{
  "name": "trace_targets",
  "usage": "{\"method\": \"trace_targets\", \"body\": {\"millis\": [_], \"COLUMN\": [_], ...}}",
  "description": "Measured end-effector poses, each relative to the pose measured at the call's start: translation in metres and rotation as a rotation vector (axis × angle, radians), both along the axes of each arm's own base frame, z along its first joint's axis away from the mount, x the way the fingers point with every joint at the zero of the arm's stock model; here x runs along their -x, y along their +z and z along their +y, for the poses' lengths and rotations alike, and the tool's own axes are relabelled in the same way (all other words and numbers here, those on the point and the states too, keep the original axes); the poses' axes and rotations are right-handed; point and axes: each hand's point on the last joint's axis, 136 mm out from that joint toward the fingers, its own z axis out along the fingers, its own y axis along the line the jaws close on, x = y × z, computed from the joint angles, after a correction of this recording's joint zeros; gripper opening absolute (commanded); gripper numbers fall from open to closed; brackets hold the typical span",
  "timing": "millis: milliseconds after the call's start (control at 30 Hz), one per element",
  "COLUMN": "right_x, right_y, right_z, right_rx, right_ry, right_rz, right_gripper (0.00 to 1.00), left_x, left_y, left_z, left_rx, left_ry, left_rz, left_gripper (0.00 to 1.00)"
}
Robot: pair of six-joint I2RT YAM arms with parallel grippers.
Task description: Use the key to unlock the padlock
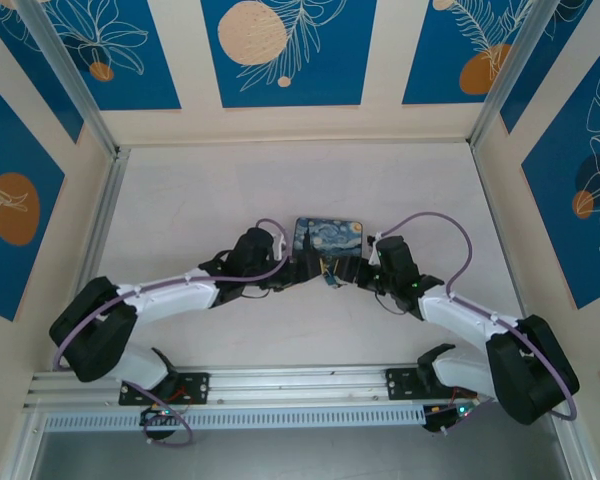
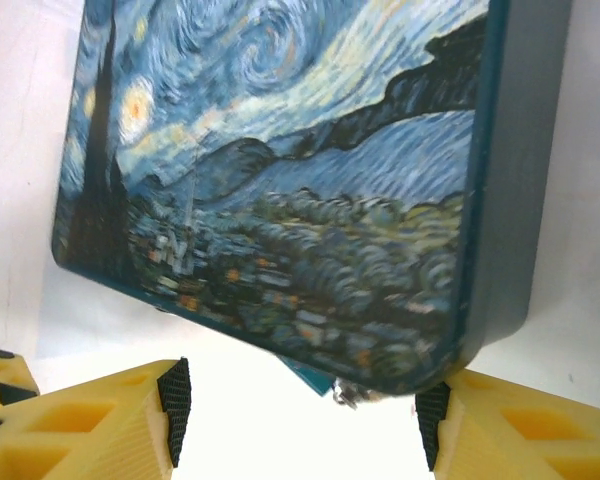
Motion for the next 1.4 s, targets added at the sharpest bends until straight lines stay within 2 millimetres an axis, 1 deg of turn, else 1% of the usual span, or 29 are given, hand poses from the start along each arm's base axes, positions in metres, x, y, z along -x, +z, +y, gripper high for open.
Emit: {"method": "trace_targets", "body": {"millis": [67, 167, 233, 267, 367, 467, 533, 633, 733, 833, 933, 1033, 1233, 1300, 1400], "right_x": [-0.014, -0.033, -0.041, -0.042, -0.038, -0.026, -0.017, -0.006, -0.002, -0.002, -0.001, -0.001, -0.003, -0.004, -0.006], "right_y": [0.007, 0.016, 0.021, 0.022, 0.025, 0.025, 0.019, 0.004, -0.008, -0.016, -0.025, -0.033, -0.043, -0.045, -0.047], "right_z": [0.002, 0.007, 0.011, 0.012, 0.013, 0.009, 0.006, 0.002, 0.002, 0.005, 0.008, 0.013, 0.026, 0.029, 0.034], "right_rx": [-0.005, -0.012, -0.018, -0.022, -0.033, -0.04, -0.038, -0.024, -0.015, -0.006, 0.007, 0.024, 0.059, 0.067, 0.079], "right_ry": [-0.002, 0.008, 0.02, 0.026, 0.035, 0.04, 0.043, 0.053, 0.067, 0.081, 0.102, 0.128, 0.181, 0.195, 0.211], "right_rz": [-0.008, -0.017, -0.026, -0.03, -0.036, -0.052, -0.051, -0.027, -0.008, 0.002, 0.014, 0.022, 0.023, 0.021, 0.016], "right_gripper": [0.63, 0.61, 0.6, 0.59, 0.59, 0.55, 0.51, 0.44, 0.41, 0.41, 0.4, 0.37, 0.37, 0.36, 0.36], "left_x": [0.0, -0.002, -0.004, -0.006, -0.011, -0.024, -0.034, -0.051, -0.068, -0.086, -0.104, -0.114, -0.114, -0.113, -0.112], "left_y": [0.003, 0.001, -0.002, -0.004, -0.007, -0.004, -0.001, 0.004, 0.006, 0.004, 0.0, -0.009, -0.032, -0.038, -0.04], "left_z": [0.006, 0.015, 0.022, 0.026, 0.037, 0.051, 0.059, 0.074, 0.083, 0.084, 0.08, 0.074, 0.063, 0.062, 0.06], "left_rx": [-0.027, -0.069, -0.1, -0.122, -0.182, -0.239, -0.268, -0.318, -0.362, -0.406, -0.44, -0.454, -0.458, -0.457, -0.45], "left_ry": [0.012, 0.033, 0.052, 0.064, 0.09, 0.133, 0.166, 0.23, 0.268, 0.272, 0.255, 0.23, 0.167, 0.156, 0.141], "left_rz": [-0.018, -0.031, -0.038, -0.042, -0.062, -0.102, -0.128, -0.163, -0.181, -0.179, -0.166, -0.143, -0.068, -0.048, -0.03], "left_gripper": [1.0, 1.0, 1.0, 1.0, 1.0, 1.0, 1.0, 1.0, 1.0, 1.0, 1.0, 1.0, 1.0, 1.0, 1.0]}}
